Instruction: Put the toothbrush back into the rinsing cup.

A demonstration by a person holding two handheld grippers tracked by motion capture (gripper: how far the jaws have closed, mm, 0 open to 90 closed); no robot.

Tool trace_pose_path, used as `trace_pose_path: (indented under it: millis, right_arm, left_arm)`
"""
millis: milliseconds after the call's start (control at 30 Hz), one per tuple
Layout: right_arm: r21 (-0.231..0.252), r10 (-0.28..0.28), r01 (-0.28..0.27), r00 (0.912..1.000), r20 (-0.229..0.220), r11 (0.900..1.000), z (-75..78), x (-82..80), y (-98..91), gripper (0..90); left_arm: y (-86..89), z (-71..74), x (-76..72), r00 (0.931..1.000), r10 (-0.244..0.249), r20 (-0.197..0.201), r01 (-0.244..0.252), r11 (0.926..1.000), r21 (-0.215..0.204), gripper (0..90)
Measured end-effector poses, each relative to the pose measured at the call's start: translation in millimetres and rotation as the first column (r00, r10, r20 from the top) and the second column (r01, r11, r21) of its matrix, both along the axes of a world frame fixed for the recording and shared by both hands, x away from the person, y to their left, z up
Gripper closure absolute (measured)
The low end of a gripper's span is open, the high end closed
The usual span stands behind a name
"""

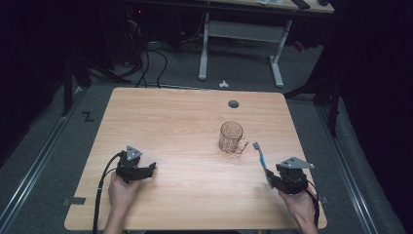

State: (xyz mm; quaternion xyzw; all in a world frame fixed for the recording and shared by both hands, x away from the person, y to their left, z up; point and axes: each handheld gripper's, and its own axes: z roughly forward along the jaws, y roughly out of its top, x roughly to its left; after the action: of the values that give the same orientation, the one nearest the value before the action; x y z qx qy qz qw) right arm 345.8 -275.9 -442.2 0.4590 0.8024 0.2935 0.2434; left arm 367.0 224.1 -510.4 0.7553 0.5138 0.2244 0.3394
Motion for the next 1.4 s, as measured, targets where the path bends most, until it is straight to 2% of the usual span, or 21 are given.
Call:
trace_pose_path:
  millis: [167, 367, 700, 900, 1067, 1167, 1233, 1300, 1400]
  right_arm:
    - [-0.023, 0.018, -0.018, 0.9998, -0.001, 0.9996, 4.5, 7.9, 8.8, 55.9]
    - [-0.021, 0.038, -0.038, 0.9992, -0.010, 0.9991, 7.7, 15.5, 12.5, 54.1]
    - [-0.015, 0.042, -0.042, 0.9991, -0.005, 0.9990, 14.5, 24.9, 13.5, 61.2]
    - [-0.019, 0.042, -0.043, 0.9983, -0.041, 0.9989, 17.1, 37.1, 15.3, 62.0]
    - [-0.085, 0.042, -0.048, 0.9968, -0.067, 0.9952, 16.8, 51.1, 18.5, 64.9]
    - [-0.098, 0.041, -0.049, 0.9962, -0.077, 0.9940, 18.7, 57.5, 20.0, 65.4]
    - [-0.097, 0.046, -0.056, 0.9939, -0.100, 0.9936, 20.4, 62.3, 20.8, 65.9]
    - [-0.104, 0.042, -0.053, 0.9935, -0.105, 0.9932, 21.5, 66.6, 21.3, 65.1]
    - [-0.130, 0.036, -0.047, 0.9955, -0.087, 0.9904, 23.0, 71.5, 22.8, 65.1]
  left_arm:
    - [0.0, 0.1, -0.1, 1.0000, -0.003, 0.000, 0.003, 1.0000, 0.000, 24.2]
    - [0.0, 0.0, -0.1, 1.0000, -0.002, 0.001, 0.002, 1.0000, -0.001, 24.2]
    - [0.0, 0.1, -0.1, 1.0000, -0.002, 0.000, 0.002, 1.0000, -0.001, 24.2]
    - [0.0, 0.1, -0.1, 1.0000, -0.003, 0.000, 0.003, 1.0000, -0.001, 24.2]
    - [0.0, 0.1, -0.1, 1.0000, 0.000, 0.000, 0.000, 1.0000, 0.001, 24.0]
    - [0.0, 0.0, -0.1, 1.0000, 0.000, 0.000, 0.000, 1.0000, 0.000, 23.9]
    - [0.0, 0.0, 0.0, 1.0000, 0.000, 0.000, 0.000, 1.0000, 0.001, 23.9]
    - [0.0, 0.0, 0.0, 1.0000, 0.000, 0.000, 0.000, 1.0000, 0.001, 23.9]
    - [0.0, 0.1, 0.0, 1.0000, 0.000, 0.000, 0.000, 1.0000, 0.001, 23.9]
